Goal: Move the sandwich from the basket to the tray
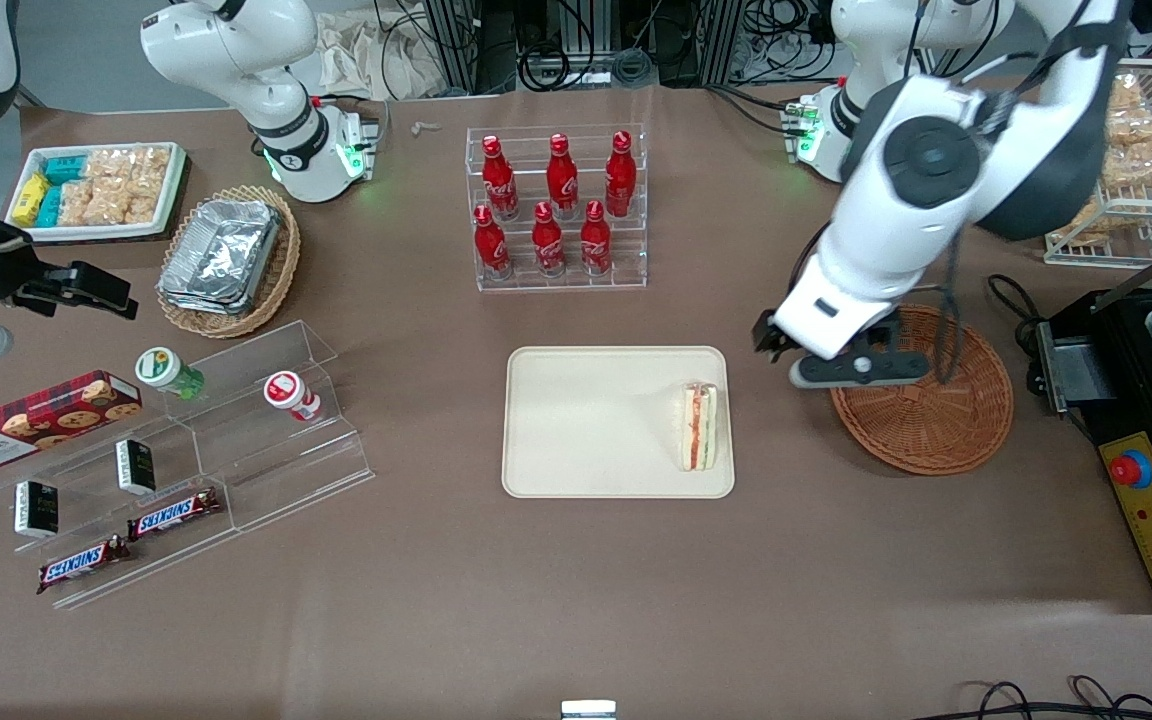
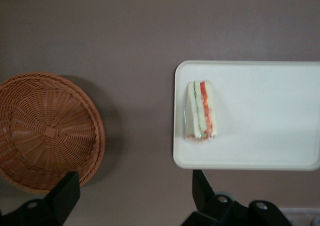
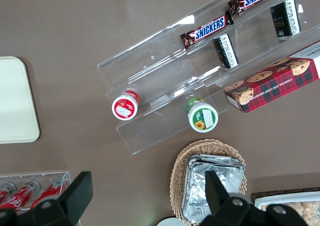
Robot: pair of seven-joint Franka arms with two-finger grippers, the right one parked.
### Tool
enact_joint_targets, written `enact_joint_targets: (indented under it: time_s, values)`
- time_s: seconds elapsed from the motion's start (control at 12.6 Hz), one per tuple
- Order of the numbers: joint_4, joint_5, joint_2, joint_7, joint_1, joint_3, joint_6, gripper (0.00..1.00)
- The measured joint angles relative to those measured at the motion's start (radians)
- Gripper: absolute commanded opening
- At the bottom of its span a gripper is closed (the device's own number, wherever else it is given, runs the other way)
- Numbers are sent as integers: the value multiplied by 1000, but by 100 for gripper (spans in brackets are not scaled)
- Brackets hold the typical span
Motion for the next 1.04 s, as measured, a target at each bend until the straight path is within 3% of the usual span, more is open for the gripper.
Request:
enact_joint_targets:
  time_s: [0.24,0.48,1.04]
  values:
    - [-2,-54,-110,148,8,121,-96,100]
    - [-12,-63,-172,241,14,227,-151,100]
    - [-12,-64,-176,259,16,260,-150,100]
